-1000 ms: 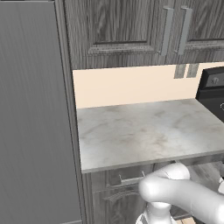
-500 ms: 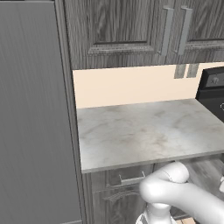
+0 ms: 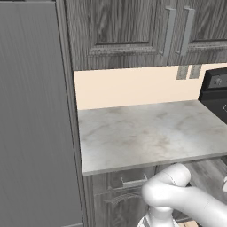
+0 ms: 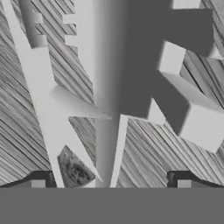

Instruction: Take the tongs from the drawer on the right and place them on the dining counter next to the tray containing the hot dog.

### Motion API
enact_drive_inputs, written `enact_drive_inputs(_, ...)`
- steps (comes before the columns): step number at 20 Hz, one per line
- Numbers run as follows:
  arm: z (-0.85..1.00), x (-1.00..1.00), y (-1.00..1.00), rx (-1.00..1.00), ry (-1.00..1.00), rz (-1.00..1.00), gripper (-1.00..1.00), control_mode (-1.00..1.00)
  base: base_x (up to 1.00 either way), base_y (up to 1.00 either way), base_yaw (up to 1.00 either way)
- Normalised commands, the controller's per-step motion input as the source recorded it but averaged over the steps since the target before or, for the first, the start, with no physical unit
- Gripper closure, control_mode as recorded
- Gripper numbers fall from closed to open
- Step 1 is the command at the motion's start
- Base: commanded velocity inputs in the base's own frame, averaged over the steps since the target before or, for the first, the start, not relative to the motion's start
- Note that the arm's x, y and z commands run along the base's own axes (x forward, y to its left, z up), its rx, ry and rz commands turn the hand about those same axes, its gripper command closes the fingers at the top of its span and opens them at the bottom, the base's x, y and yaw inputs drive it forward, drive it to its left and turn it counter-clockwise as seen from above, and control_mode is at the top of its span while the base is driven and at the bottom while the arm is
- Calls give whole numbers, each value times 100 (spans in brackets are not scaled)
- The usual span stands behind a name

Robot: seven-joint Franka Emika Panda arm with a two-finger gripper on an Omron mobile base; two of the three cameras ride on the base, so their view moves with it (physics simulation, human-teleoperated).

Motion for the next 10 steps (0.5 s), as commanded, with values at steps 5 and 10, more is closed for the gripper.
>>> enact_drive_inputs(5,-66,0,64,0,4,0,-100,-100,0,0,0)
enact_drive_inputs(10,-60,0,65,0,4,0,-100,-100,0,0,0)
